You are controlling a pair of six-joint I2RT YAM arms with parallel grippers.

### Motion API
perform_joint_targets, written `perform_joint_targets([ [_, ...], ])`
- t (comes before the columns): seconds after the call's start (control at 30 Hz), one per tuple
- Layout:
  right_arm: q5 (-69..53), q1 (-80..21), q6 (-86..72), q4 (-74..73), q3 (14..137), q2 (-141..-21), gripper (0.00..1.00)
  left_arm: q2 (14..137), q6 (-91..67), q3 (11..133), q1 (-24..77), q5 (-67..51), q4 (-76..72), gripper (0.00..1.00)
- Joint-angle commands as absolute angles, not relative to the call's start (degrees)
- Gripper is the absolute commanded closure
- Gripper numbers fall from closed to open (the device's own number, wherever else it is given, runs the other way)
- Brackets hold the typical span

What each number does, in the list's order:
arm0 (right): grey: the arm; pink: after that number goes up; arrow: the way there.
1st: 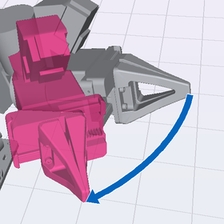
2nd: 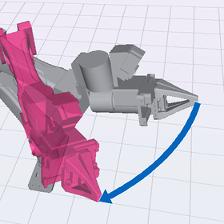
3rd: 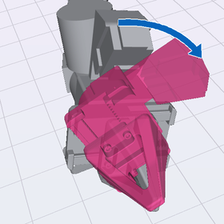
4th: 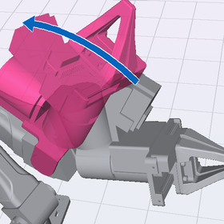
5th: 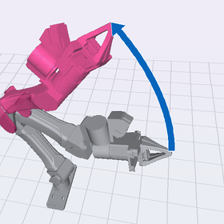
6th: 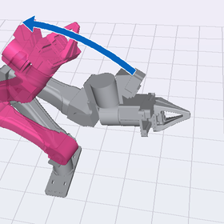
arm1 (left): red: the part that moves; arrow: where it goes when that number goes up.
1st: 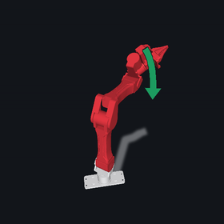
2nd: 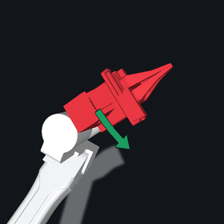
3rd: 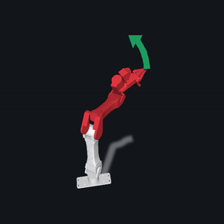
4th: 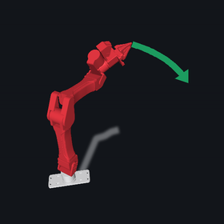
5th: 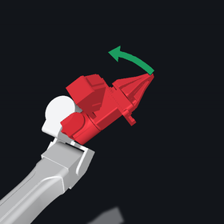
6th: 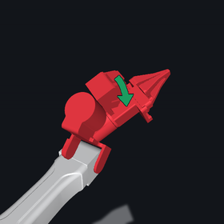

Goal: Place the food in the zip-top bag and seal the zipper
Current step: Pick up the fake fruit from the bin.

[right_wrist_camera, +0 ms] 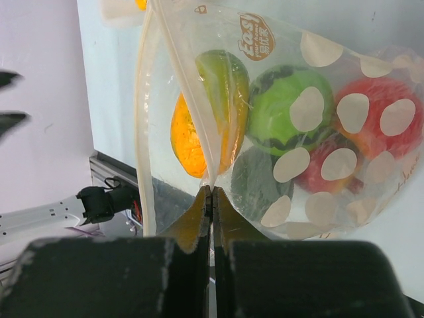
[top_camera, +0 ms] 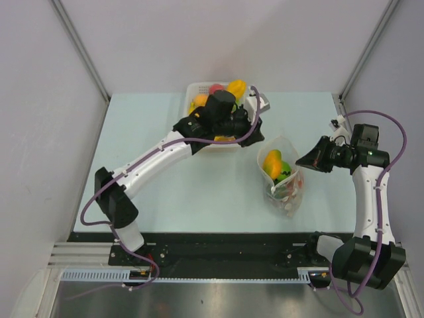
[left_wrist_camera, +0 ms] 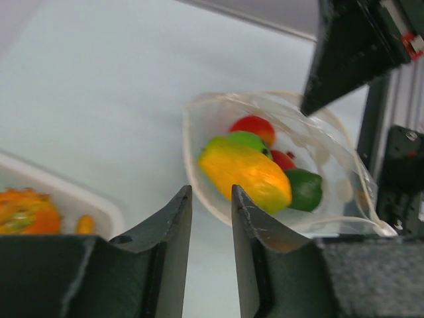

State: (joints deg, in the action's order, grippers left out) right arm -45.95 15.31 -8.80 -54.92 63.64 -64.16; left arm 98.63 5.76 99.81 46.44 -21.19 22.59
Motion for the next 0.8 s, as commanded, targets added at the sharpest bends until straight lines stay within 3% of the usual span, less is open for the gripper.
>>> perform_joint_targets([
  [0.0,-47.1,14.9,-7.4,-54.2,64.1,-62.5,1.00,100.8,7.4,99.8,49.1,-26.8,28.2,0.67],
  [0.13,-47.0,14.8,-7.1,-54.5,64.1,-62.1,1.00,102.4,4.2,100.9,48.9,-22.7,27.1,0.59],
  [0.17,-47.0,14.8,-6.9,-54.5,64.0,-62.1,1.00,102.7,3.0,101.3,46.7,-19.9,26.5,0.47],
  [0.23,-47.1,14.7,-6.9,-54.5,63.9,-62.1,1.00,105.4,-1.5,104.1,39.0,-16.0,23.5,0.35],
  [0.43,-46.9,14.5,-6.9,-54.3,63.9,-62.3,1.00,117.4,-3.1,117.6,26.5,-6.6,28.6,0.17],
  [0.77,-46.1,14.4,-7.3,-53.6,63.1,-62.8,1.00,126.1,-5.3,120.8,20.7,-4.9,29.2,0.12],
])
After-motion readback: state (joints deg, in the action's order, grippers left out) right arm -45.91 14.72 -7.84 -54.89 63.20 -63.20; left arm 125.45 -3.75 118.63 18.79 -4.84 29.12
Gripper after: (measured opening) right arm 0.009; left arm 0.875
